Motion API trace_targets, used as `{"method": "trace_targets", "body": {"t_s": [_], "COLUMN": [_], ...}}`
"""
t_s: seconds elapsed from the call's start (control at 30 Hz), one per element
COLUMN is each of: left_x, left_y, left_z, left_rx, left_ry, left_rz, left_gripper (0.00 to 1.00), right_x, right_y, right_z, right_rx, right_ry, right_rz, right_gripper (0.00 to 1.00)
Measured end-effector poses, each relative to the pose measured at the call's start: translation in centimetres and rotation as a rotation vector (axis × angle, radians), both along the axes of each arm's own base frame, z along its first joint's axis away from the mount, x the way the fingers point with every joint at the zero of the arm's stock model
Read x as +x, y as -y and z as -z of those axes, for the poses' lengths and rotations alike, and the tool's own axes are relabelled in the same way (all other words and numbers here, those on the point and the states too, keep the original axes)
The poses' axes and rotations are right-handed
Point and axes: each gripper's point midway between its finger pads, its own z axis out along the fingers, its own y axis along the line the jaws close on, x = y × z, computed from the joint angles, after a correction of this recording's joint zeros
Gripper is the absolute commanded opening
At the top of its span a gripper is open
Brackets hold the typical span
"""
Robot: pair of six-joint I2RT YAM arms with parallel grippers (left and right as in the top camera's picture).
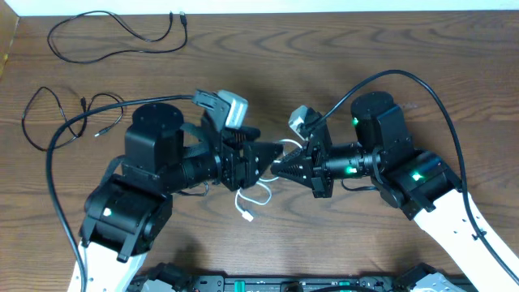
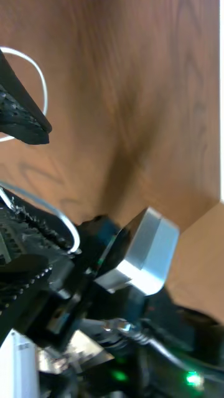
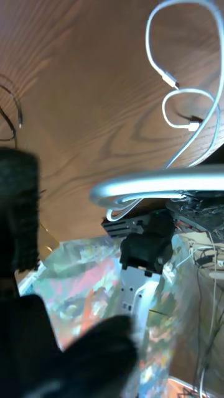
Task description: Untangle cables
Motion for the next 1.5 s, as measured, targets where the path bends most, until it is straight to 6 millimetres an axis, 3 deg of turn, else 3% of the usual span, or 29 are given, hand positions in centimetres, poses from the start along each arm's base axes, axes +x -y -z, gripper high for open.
{"method": "trace_targets", "body": {"t_s": [0.2,0.27,0.6,0.67,1.07,1.3,1.4,1.5], "left_x": [-0.8,-0.9,-0.9,-0.8,-0.8,-0.8,-0.8,-0.8], "left_y": [0.9,1.1,1.4,1.4,1.4,1.4,1.4,1.4], "left_z": [0.5,0.6,0.3,0.2,0.2,0.2,0.2,0.1], "left_rx": [0.001,-0.002,-0.011,-0.014,-0.014,-0.014,-0.013,-0.015], "left_ry": [0.008,0.007,0.035,0.038,0.039,0.04,0.042,0.039], "left_rz": [0.105,0.123,0.151,0.15,0.15,0.151,0.152,0.153], "left_gripper": [0.61,0.5,0.39,0.31,0.29,0.19,0.08,0.08], "right_x": [-0.5,-0.7,-1.0,-1.0,-1.2,-1.2,-1.3,-1.3], "right_y": [-0.2,-0.3,-0.2,-0.3,-0.4,-0.5,-0.5,-0.5], "right_z": [-0.6,-0.8,-0.6,-0.5,-0.7,-0.9,-0.9,-0.9], "right_rx": [0.031,0.043,0.04,0.038,0.054,0.063,0.064,0.063], "right_ry": [0.009,0.01,-0.016,-0.021,-0.023,-0.017,-0.019,-0.02], "right_rz": [-0.038,-0.052,-0.066,-0.066,-0.086,-0.094,-0.095,-0.096], "right_gripper": [0.01,0.01,0.01,0.01,0.01,0.01,0.01,0.01]}}
